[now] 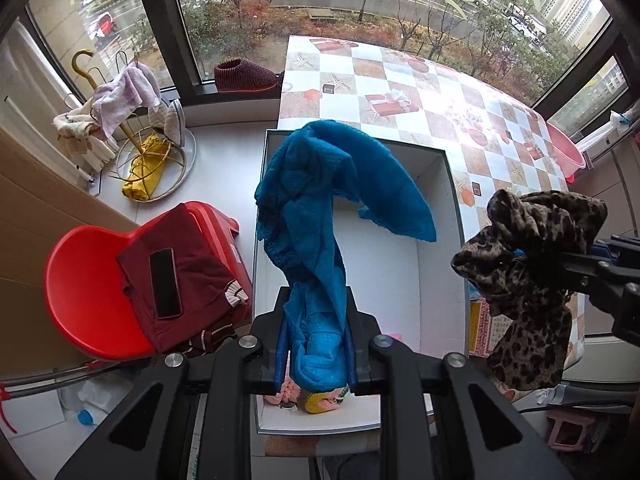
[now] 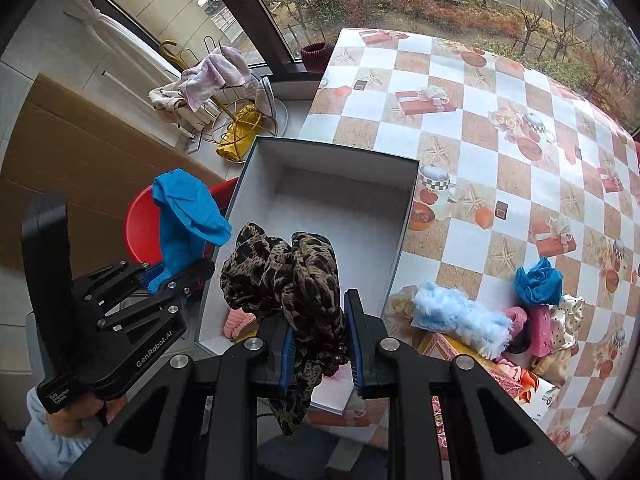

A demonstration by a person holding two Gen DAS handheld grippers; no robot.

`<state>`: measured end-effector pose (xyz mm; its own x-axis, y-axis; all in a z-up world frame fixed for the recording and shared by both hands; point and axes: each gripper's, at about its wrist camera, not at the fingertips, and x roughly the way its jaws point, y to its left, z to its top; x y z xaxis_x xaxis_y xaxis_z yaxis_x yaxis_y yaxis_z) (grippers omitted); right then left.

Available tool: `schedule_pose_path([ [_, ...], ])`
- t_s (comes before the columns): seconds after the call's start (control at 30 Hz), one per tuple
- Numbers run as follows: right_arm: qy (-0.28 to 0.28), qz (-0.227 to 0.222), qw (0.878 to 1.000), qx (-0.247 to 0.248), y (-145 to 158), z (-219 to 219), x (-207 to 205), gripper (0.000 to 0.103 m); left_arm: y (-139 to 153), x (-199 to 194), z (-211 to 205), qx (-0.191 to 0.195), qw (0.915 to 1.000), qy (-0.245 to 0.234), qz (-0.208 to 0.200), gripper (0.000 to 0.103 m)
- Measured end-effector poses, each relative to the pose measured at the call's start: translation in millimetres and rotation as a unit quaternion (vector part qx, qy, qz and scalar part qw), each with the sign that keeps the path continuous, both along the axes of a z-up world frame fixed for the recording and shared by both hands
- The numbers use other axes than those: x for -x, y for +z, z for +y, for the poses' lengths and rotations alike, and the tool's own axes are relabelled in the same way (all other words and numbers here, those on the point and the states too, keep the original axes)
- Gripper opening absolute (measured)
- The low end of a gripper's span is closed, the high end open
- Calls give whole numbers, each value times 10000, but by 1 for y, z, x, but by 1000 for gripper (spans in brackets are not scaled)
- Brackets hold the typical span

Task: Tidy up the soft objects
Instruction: 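Carry the blue cloth and leopard scrunchie over the open box with both tools, then open both tools to drop the blue cloth and scrunchie into the box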

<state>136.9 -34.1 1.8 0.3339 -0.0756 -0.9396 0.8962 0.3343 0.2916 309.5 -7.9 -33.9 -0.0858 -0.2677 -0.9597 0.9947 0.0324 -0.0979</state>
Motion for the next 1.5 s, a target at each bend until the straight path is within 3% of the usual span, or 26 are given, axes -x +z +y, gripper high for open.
schedule_pose_path([
  [0.9,-401,260,9987,-167,-51,-63,-21,23,-40,9,-74,-204,9998,-27,-85,24],
  [1.5,-689,459,9959,-370,-87,-78,-19,23,-85,12,-84,-721,9971,134,-194,24],
])
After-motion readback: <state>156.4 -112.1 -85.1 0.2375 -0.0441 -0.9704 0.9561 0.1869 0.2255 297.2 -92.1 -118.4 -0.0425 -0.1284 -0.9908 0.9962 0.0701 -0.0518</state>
